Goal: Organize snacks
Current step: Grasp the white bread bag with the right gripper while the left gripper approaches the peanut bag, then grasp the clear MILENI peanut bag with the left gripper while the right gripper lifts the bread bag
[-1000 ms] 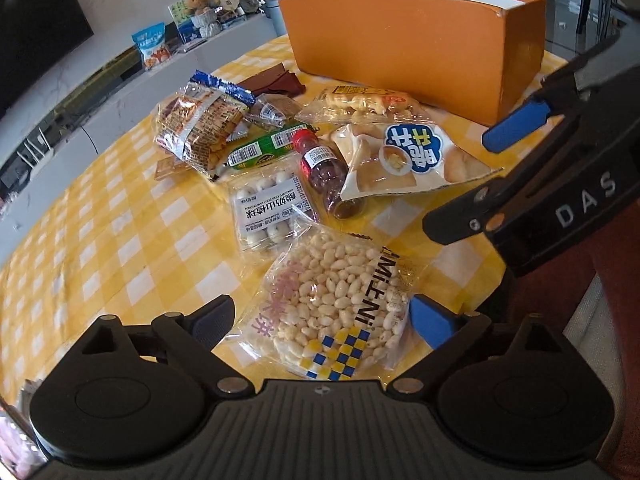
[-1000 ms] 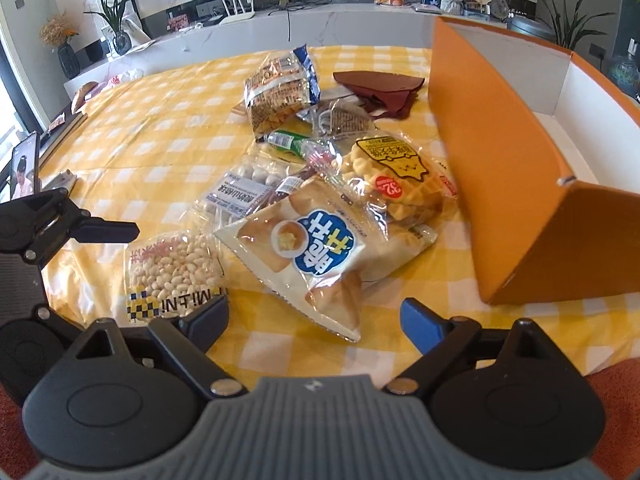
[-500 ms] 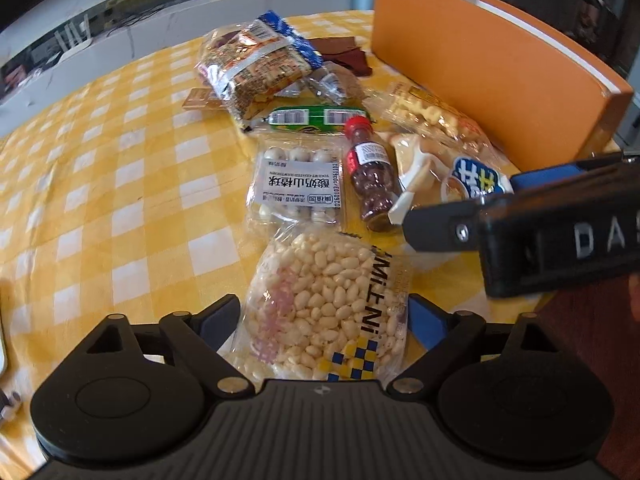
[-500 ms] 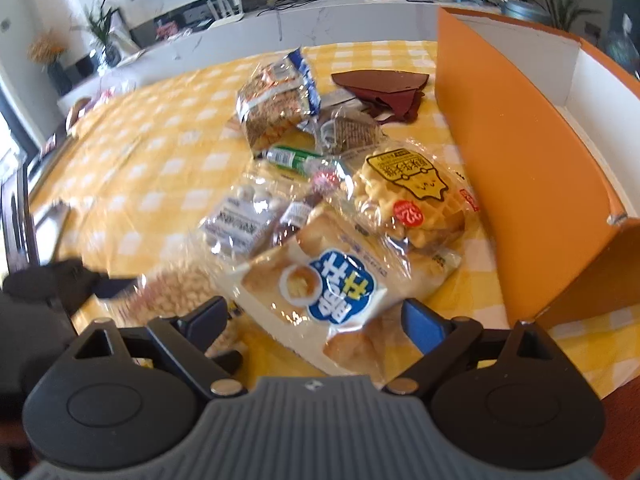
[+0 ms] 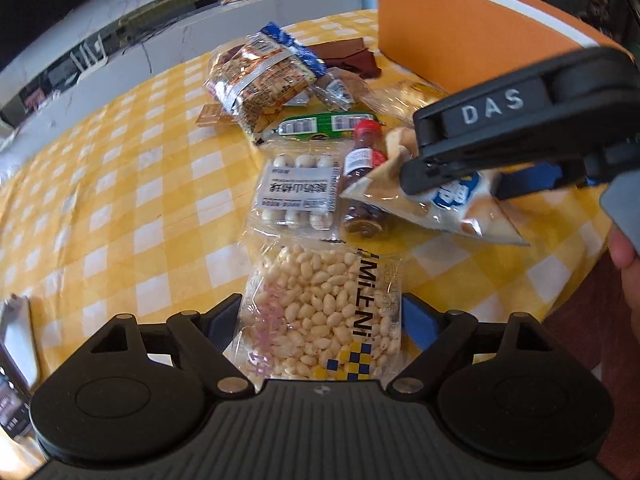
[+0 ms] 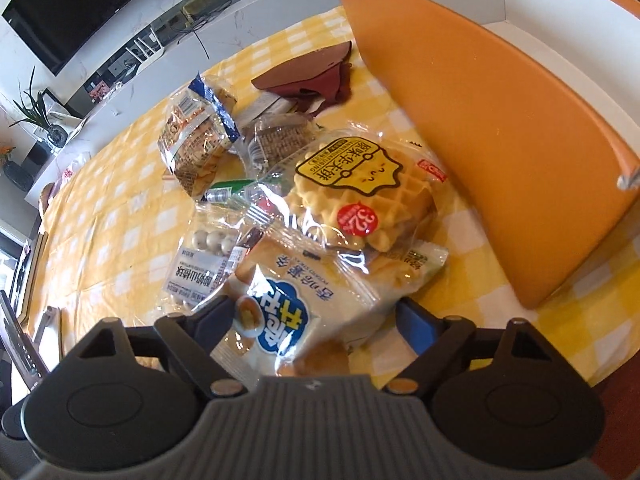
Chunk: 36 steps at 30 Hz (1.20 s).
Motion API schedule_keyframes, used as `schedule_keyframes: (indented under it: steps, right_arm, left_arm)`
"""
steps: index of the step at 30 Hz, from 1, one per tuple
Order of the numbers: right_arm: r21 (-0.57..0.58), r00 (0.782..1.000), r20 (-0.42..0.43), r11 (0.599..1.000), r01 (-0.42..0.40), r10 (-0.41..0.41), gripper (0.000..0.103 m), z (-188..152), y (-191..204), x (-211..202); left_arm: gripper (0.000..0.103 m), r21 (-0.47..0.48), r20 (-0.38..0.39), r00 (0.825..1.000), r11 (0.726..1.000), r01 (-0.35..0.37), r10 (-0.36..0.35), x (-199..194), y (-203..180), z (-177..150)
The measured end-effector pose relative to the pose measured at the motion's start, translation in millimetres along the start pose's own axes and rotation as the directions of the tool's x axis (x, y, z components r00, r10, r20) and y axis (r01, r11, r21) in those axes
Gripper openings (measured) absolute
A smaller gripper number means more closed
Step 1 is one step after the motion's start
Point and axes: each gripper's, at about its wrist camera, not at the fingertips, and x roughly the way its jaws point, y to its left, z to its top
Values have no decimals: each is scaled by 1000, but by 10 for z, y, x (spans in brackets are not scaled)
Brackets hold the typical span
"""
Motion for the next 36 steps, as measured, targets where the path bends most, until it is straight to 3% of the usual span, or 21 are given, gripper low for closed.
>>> schedule_keyframes:
  steps: [2, 5, 10, 13, 16, 26, 36]
  right_arm:
    - [-9, 1000, 15, 1000, -1, 1, 69, -2, -16, -2]
    - [-24, 1000, 10, 1000, -3, 3, 62, -4, -62, 13]
    - [-44, 1000, 21, 999, -7, 8, 48, -49, -91, -9]
    - [-65, 999, 25, 998, -21, 23, 39, -72, -78, -50]
    - [-73, 999, 21, 996, -42, 43, 32, -90, -85, -98]
    - [-180, 994, 9, 978, -107, 111, 28, -271, -90, -414]
    - [-360, 976, 52, 916, -178, 210, 27, -373, -69, -841]
  left_arm:
    - [101, 26, -6, 1000, 1000, -18, 18, 0, -42, -16]
    - [103, 32, -8, 1000, 999, -22, 22, -7, -56, -56]
    - [103, -47, -27, 1000, 999, 9, -10, -7, 34, -85]
    - [94, -84, -31, 999, 996, 16, -19, -24, 73, -96]
    - [94, -87, -16, 1000, 996, -2, 1, -64, 60, -122]
    - [94, -184, 42, 999, 983, 18, -11, -295, 149, -134]
    - [94, -271, 111, 994, 962, 34, -4, -577, 267, -88]
